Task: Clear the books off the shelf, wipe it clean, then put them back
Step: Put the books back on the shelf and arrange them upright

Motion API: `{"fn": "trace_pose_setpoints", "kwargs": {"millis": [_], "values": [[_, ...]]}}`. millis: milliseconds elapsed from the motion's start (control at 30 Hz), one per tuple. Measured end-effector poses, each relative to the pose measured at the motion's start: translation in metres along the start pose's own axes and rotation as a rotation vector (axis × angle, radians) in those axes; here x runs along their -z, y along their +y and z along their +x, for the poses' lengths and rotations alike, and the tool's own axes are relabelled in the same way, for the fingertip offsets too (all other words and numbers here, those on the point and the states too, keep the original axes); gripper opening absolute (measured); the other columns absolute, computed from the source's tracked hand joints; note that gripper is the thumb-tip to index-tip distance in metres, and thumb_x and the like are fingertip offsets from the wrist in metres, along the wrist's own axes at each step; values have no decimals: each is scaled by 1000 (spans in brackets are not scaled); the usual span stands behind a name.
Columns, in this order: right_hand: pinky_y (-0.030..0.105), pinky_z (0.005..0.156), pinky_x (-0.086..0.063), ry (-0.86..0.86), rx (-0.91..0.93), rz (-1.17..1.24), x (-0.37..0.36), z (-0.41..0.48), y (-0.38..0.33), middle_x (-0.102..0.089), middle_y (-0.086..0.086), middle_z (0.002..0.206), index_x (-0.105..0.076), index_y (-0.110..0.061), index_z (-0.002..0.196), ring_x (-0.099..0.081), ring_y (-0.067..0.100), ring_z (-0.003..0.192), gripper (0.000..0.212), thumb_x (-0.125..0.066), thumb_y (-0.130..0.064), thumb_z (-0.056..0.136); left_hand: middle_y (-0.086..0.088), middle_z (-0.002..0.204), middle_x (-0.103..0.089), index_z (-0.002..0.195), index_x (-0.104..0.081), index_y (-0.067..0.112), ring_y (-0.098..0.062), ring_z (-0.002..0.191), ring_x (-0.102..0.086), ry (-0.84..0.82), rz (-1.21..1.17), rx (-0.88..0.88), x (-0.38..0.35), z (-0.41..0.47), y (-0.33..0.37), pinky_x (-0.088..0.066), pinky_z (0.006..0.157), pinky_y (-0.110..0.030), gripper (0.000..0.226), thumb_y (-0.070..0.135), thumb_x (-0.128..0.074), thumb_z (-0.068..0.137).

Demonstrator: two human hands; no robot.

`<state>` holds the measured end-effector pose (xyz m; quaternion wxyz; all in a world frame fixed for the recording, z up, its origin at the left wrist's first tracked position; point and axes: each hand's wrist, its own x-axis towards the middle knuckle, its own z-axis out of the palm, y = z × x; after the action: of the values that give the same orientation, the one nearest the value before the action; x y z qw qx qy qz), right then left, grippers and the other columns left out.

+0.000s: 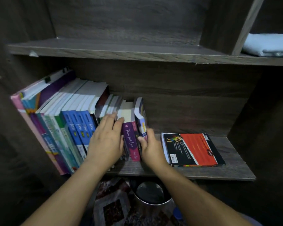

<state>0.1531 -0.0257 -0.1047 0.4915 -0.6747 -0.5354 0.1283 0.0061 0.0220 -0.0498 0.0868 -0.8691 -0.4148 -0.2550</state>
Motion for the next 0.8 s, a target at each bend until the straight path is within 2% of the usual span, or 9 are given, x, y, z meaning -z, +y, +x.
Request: {"fn": "trace_pose_setpoints", "kwargs": {"millis": [100, 167, 267, 333, 433, 500, 600, 700, 800], "values": [[30, 76, -42, -255, -23, -81, 12, 5, 9, -61, 12, 116, -28, -18, 139, -60, 29, 102, 43, -44, -18, 99, -18, 140, -46, 133, -51, 4, -33, 133, -40, -11, 25, -4, -2, -2, -1, -32, 112, -43, 57, 17, -69, 80], [33, 87, -45, -399, -37, -201, 24, 9, 13, -58, 13, 125, -15, -24, 146, -58, 29, 111, 57, -44, -15, 98, -18, 140, -45, 132, -51, 5, -34, 134, -39, -13, 10, 8, -2, -2, 1, -34, 112, -45, 57, 20, -69, 80], [29, 89, -41, -521, -62, -356, 37, 6, 10, -52, 15, 135, -6, -29, 153, -55, 28, 116, 70, -45, -14, 98, -17, 141, -44, 133, -50, 6, -33, 135, -36, -16, -40, 45, -2, -1, 5, -35, 111, -47, 58, 21, -68, 80], [27, 91, -40, -497, -21, -396, 43, 4, 8, -47, 14, 141, -10, -30, 153, -53, 28, 119, 69, -44, -12, 97, -16, 141, -44, 135, -49, 6, -32, 135, -35, -4, -82, 65, -1, 0, 8, -32, 113, -46, 58, 20, -66, 81], [34, 108, -37, -428, 52, -468, 53, 7, 13, -41, 7, 149, -27, -28, 150, -43, 25, 132, 63, -47, -13, 92, -14, 140, -46, 134, -50, 8, -31, 136, -35, 50, -136, 59, 3, 0, 16, -30, 113, -49, 55, 20, -64, 82], [38, 106, -40, -401, 57, -538, 62, 7, 22, -45, 6, 144, -37, -27, 145, -46, 26, 130, 60, -49, -11, 88, -13, 139, -47, 132, -52, 9, -31, 134, -36, 90, -146, 7, 5, -1, 24, -30, 112, -51, 51, 23, -63, 84], [37, 104, -41, -359, 40, -620, 81, 4, 33, -47, 7, 141, -48, -22, 138, -48, 28, 127, 53, -52, -10, 87, -10, 136, -50, 131, -54, 10, -31, 132, -38, 88, -124, -93, 4, -4, 39, -28, 111, -51, 50, 33, -54, 87], [34, 106, -38, -351, -50, -682, 105, 0, 42, -38, 7, 148, -48, -20, 138, -43, 29, 131, 53, -57, -11, 87, -8, 134, -54, 126, -59, 11, -30, 131, -41, 54, -133, -190, -3, -6, 55, -27, 110, -50, 50, 37, -48, 85], [35, 108, -36, -368, -145, -728, 124, -6, 56, -32, 7, 152, -46, -24, 140, -41, 30, 133, 59, -61, -12, 84, -6, 129, -58, 119, -65, 12, -29, 128, -45, 18, -126, -274, -14, -7, 72, -31, 108, -51, 45, 35, -54, 82]]}}
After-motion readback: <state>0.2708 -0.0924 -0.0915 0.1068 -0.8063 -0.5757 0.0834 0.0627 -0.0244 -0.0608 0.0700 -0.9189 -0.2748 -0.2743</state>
